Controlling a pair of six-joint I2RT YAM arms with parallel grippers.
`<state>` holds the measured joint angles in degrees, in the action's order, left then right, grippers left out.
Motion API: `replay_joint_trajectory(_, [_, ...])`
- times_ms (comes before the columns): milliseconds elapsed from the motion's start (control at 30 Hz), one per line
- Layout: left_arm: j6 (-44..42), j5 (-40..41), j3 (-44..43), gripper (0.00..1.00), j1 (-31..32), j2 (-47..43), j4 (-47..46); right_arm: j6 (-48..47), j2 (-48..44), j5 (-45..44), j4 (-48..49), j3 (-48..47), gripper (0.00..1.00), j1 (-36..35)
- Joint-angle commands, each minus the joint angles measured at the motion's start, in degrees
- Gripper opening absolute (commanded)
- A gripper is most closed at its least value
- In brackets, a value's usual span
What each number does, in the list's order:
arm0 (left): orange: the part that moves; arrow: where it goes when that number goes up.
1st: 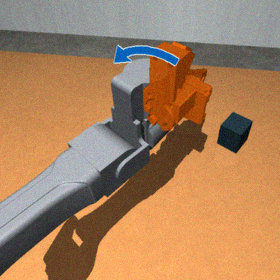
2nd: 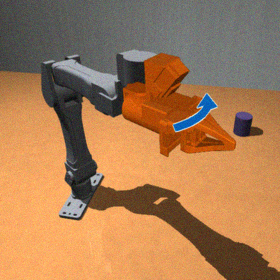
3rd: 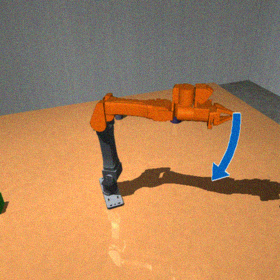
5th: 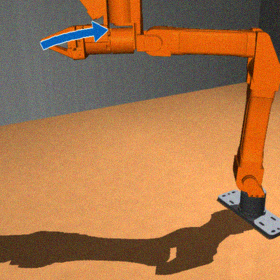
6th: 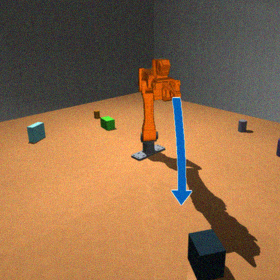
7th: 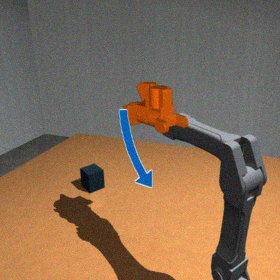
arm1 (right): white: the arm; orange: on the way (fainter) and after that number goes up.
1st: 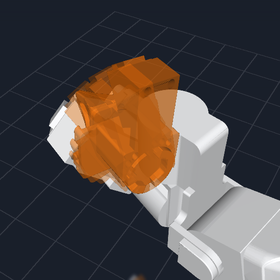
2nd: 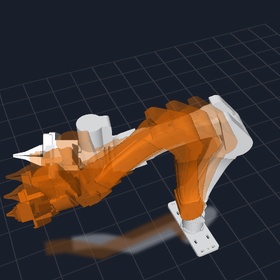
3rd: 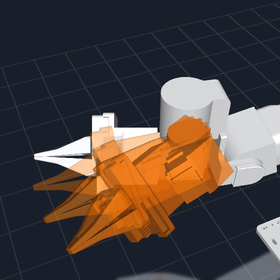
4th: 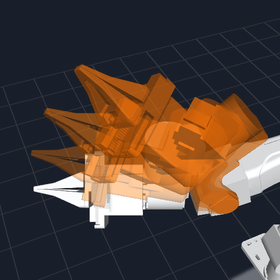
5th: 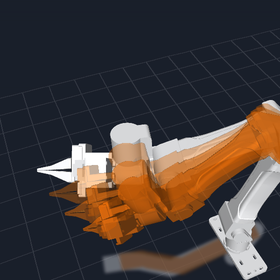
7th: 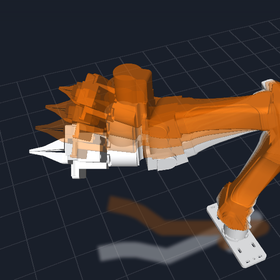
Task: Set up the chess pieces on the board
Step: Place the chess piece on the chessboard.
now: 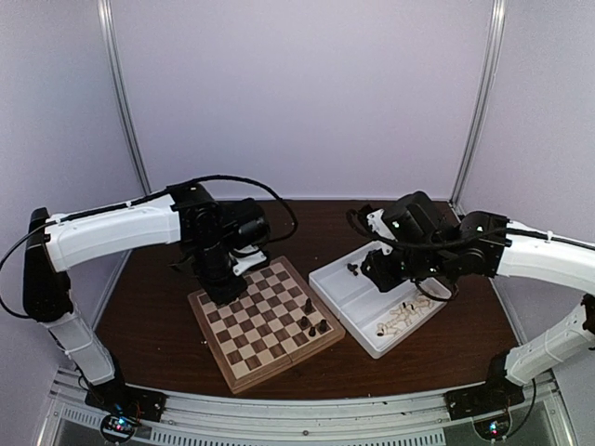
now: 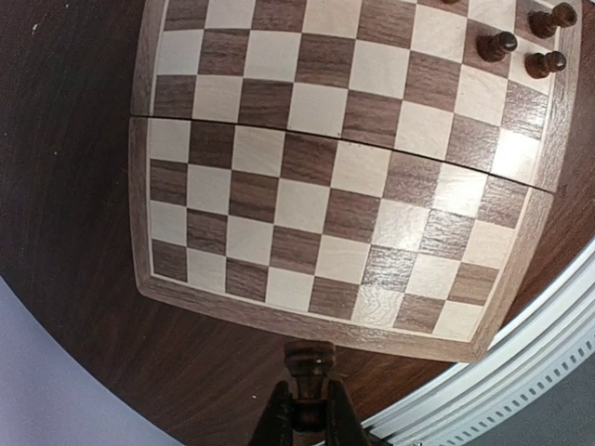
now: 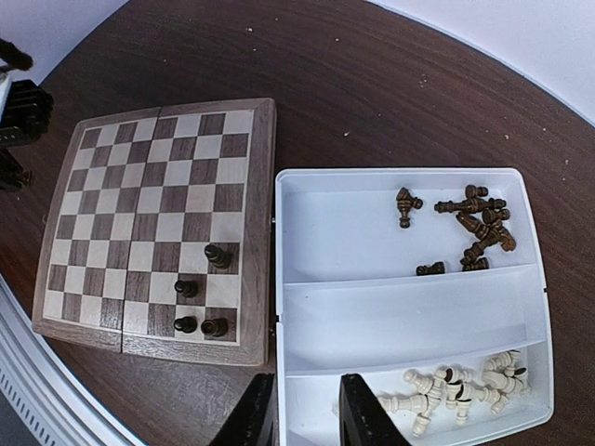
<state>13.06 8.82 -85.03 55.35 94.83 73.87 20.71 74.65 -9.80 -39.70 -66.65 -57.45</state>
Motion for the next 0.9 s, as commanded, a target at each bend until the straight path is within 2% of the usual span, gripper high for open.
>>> replay_joint_trajectory(0, [1.1, -0.7, -5.4, 0.00, 0.4, 6.7, 8.8, 1.8, -4.4, -3.9, 1.7, 3.4, 0.27, 0.4])
replay_joint_trajectory(100, [1.4, -0.4, -6.9, 0.00, 0.2, 11.7, 11.1, 2.1, -6.2, -4.1, 1.8, 4.8, 0.27, 0.5])
replay_joint_trajectory(267, [0.8, -2.1, -6.9, 0.00, 0.1, 15.9, 9.4, 2.7, -7.6, -3.8, 2.1, 6.2, 0.27, 0.6])
replay_joint_trajectory(867, [-0.3, -4.3, -5.4, 0.01, -0.5, 22.7, 10.3, 3.1, -7.2, -2.7, 3.8, 7.4, 0.27, 0.6])
